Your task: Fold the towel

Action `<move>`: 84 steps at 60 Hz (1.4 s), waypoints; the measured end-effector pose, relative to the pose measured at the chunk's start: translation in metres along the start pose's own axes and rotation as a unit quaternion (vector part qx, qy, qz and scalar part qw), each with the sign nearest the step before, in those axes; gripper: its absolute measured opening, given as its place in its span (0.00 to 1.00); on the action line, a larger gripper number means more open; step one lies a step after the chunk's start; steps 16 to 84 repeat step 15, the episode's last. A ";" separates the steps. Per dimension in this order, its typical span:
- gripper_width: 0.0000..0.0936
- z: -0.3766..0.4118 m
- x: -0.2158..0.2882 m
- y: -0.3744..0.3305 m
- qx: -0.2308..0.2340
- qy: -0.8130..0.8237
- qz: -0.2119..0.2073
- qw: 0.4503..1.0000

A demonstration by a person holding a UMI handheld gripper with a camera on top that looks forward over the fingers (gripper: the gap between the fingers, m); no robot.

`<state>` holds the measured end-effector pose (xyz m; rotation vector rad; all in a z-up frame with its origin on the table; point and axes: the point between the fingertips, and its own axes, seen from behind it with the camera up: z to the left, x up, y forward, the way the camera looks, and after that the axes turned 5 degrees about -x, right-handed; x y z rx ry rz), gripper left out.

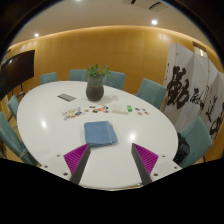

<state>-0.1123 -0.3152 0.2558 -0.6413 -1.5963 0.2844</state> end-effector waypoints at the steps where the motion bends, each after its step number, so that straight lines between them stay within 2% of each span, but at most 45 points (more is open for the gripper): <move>1: 0.93 0.001 0.000 -0.004 -0.001 -0.001 -0.002 1.000; 15: 0.93 0.006 0.007 -0.043 -0.004 -0.002 -0.024 1.000; 84: 0.93 0.006 0.007 -0.043 -0.004 -0.002 -0.024 1.000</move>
